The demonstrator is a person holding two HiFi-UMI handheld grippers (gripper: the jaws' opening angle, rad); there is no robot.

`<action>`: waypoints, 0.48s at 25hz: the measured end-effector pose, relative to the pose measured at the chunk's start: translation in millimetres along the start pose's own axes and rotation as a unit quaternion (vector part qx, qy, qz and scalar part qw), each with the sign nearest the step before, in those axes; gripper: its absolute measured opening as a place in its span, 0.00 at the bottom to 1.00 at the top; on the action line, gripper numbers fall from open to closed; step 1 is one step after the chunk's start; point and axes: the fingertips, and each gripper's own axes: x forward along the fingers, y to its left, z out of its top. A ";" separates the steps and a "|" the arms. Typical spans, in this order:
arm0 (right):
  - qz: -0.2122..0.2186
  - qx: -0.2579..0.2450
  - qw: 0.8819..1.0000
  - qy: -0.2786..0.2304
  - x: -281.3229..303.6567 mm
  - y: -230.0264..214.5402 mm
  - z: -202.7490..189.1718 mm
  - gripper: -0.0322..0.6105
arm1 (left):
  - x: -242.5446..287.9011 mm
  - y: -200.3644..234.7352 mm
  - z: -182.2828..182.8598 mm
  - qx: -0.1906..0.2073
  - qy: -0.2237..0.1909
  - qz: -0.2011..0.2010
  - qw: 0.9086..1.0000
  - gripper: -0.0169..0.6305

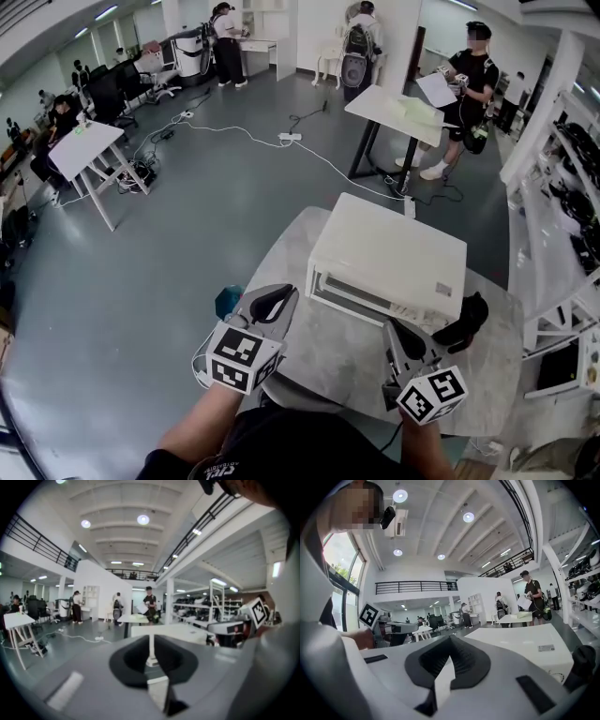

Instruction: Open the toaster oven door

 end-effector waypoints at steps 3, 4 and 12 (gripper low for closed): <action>0.004 -0.010 1.000 -0.002 -3.6 2.4 0.7 0.04 | 4.7 -4.0 0.8 -0.004 -0.001 -0.004 1.000 0.07; 0.003 -0.012 1.000 -0.002 -4.8 1.0 0.4 0.04 | 7.3 -6.0 0.0 -0.006 -0.001 -0.006 1.000 0.07; 0.003 -0.024 1.000 -0.002 -6.6 -0.9 -0.7 0.04 | 20.2 -13.5 -3.8 -0.007 0.006 -0.018 1.000 0.05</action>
